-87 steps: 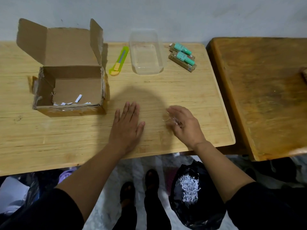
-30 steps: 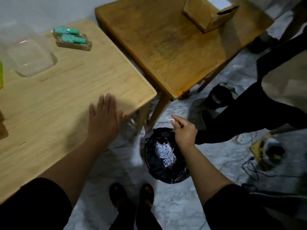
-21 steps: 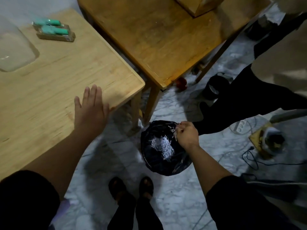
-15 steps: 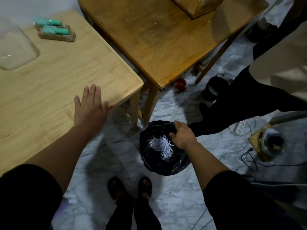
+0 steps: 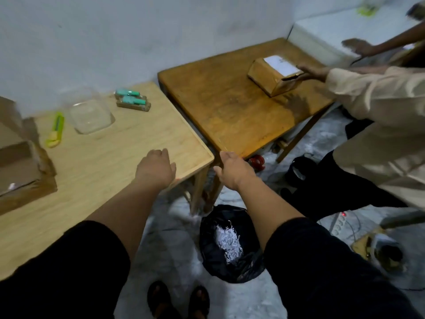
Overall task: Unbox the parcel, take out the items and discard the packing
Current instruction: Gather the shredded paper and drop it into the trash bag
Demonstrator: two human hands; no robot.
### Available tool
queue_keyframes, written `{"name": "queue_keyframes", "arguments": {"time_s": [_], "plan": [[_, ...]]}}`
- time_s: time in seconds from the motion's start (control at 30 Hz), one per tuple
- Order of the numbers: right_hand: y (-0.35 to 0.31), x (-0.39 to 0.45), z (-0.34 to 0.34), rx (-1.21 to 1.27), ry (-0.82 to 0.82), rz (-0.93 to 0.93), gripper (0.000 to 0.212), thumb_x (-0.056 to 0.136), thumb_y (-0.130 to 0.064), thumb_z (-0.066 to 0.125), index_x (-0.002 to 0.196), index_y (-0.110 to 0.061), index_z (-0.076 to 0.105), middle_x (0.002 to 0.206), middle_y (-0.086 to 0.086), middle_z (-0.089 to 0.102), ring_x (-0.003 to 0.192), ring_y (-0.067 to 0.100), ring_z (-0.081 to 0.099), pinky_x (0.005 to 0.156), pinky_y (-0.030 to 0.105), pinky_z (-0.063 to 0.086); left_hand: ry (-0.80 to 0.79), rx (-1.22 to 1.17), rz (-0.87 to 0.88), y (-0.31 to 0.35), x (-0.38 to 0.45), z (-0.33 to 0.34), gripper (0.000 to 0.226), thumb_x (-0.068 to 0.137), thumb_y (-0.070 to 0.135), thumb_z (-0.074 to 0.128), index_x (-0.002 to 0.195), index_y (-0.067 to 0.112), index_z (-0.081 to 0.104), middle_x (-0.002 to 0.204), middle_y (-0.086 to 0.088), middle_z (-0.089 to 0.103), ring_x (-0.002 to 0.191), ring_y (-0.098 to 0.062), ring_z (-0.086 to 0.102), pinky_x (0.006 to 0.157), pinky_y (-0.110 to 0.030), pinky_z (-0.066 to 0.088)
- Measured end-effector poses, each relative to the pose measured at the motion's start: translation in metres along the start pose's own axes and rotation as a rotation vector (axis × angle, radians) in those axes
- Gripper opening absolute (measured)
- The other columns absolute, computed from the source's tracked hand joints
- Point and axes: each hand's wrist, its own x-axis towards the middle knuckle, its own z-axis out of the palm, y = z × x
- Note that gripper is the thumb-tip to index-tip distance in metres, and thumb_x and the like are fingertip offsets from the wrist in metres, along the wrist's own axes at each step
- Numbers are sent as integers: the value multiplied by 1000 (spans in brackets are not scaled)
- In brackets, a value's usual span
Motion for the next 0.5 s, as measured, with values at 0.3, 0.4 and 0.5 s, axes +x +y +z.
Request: {"name": "queue_keyframes", "arguments": {"time_s": [0.3, 0.4, 0.5], "plan": [[-90, -7, -73, -95, 118, -182, 59, 95, -37, 41, 143, -8, 23, 150, 13, 29, 137, 29, 30, 111, 39, 30, 167, 10, -144, -52, -37, -106, 52, 96, 36, 34, 138, 5, 28, 138, -18, 38, 127, -32, 38, 98, -42, 39], [-135, -14, -82, -121, 155, -268, 61, 96, -38, 41, 145, -9, 20, 154, 10, 24, 139, 27, 28, 112, 38, 28, 210, -6, -221, -92, -59, -126, 50, 96, 35, 35, 134, 4, 31, 136, -19, 39, 127, -32, 37, 99, -42, 38], [-186, -19, -83, -118, 161, -356, 61, 96, -39, 41, 145, -10, 20, 154, 9, 24, 137, 27, 31, 110, 38, 30, 221, -29, -327, -140, -82, -139, 51, 96, 36, 34, 136, 4, 30, 137, -19, 38, 127, -33, 38, 97, -41, 38]]}}
